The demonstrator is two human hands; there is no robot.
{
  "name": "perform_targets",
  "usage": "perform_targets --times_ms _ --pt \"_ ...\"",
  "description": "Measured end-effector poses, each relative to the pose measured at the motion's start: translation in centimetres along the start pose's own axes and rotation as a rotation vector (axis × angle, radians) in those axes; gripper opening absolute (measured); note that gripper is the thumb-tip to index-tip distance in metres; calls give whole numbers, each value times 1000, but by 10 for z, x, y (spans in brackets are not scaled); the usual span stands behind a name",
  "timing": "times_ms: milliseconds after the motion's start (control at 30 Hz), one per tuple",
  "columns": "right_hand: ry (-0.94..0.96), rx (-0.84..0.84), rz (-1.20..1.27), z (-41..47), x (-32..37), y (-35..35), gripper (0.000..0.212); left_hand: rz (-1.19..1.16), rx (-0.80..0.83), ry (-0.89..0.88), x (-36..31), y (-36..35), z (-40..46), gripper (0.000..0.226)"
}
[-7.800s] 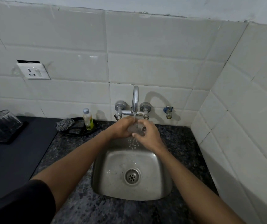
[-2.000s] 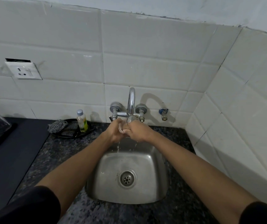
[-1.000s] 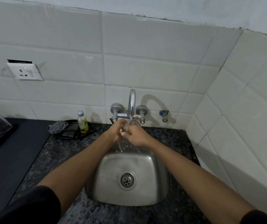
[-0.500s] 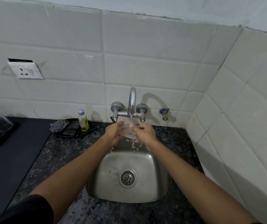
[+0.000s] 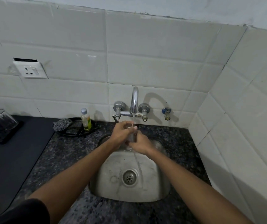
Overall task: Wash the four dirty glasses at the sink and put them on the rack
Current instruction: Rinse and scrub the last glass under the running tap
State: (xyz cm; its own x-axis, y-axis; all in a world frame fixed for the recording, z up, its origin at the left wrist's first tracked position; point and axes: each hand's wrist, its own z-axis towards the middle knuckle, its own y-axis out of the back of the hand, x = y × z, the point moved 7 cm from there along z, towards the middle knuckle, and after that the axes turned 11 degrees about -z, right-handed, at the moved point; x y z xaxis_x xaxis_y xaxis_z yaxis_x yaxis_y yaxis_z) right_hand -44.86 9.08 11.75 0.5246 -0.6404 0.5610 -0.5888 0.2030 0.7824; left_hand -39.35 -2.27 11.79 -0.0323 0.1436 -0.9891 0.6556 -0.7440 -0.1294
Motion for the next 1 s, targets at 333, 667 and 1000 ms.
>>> perform_targets --times_ms 333,667,1000 --pt "-27 -82 163 3 -5 1 54 -160 -5 21 0 9 -2 18" --pt "46 -150 223 14 -1 10 68 77 -469 37 12 59 23 37" --pt "110 -236 279 11 -8 10 56 490 -376 47 -1 52 53 5"
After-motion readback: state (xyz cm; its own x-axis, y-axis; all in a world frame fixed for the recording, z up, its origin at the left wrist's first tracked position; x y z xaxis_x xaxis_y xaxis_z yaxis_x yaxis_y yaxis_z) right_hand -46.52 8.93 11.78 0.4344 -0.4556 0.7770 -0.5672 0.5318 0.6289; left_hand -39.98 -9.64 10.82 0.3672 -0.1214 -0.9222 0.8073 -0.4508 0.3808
